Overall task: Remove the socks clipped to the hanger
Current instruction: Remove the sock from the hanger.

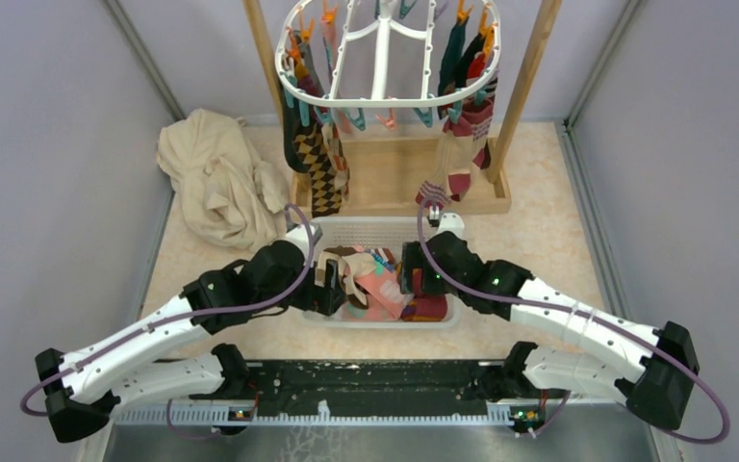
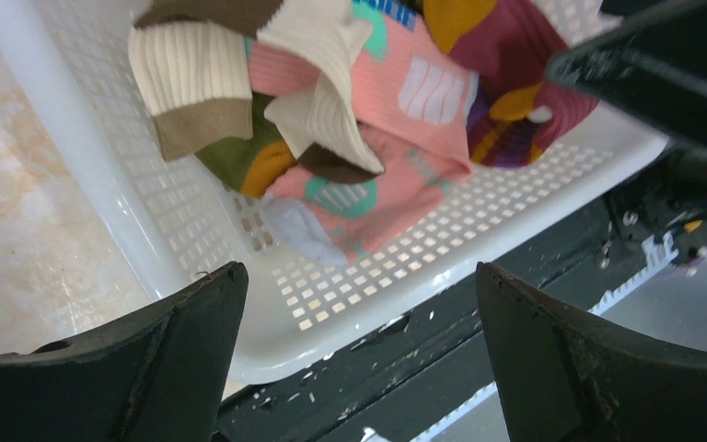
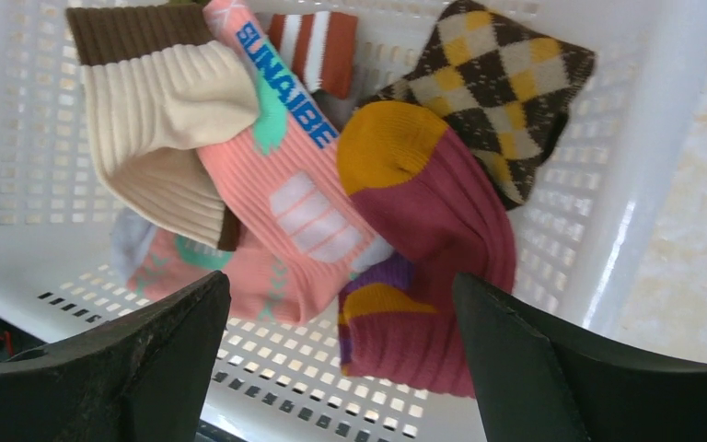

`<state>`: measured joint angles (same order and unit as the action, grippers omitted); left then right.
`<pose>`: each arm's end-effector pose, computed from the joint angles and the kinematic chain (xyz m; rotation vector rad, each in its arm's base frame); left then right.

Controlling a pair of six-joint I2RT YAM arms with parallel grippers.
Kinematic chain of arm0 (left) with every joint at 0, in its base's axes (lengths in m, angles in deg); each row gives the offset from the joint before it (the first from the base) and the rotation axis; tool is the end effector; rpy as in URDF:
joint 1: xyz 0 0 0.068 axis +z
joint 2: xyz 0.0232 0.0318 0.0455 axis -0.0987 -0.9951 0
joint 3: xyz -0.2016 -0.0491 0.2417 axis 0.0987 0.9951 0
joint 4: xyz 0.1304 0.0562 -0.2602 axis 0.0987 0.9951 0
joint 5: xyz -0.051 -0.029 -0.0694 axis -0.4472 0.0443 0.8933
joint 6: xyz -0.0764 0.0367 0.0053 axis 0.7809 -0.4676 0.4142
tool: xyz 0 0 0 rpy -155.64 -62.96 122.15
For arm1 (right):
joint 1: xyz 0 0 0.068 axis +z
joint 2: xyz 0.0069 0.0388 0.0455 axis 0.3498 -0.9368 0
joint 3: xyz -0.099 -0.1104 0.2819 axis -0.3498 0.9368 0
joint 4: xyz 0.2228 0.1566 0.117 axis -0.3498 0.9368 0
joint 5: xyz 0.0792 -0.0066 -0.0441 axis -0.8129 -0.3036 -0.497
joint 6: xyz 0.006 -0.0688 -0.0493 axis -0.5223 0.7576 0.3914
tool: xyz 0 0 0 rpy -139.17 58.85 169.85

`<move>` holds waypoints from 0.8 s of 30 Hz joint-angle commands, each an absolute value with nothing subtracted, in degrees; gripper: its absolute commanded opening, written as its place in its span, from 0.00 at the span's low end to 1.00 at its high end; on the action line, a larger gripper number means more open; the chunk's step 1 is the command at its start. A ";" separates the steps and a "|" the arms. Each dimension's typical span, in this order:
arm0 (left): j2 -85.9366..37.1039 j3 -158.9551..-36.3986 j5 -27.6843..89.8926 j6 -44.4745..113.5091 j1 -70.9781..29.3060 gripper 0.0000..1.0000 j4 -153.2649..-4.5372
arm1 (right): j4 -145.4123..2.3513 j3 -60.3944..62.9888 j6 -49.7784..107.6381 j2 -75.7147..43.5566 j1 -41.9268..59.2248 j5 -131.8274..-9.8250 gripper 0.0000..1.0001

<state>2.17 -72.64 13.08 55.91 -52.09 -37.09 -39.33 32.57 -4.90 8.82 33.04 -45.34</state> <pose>0.1225 -0.1703 0.3017 0.4175 2.3243 -0.6169 0.1602 0.1781 0.2710 -0.1098 2.3473 0.4672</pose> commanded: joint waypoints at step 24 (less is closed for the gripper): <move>-8.71 -112.32 -3.80 55.20 -52.30 0.99 -36.10 | -52.03 19.18 15.08 19.97 33.42 -43.03 0.90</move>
<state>-6.33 -103.46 -0.82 61.13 -52.09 -39.02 -47.72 26.89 10.23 20.80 33.04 -45.47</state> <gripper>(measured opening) 0.988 0.905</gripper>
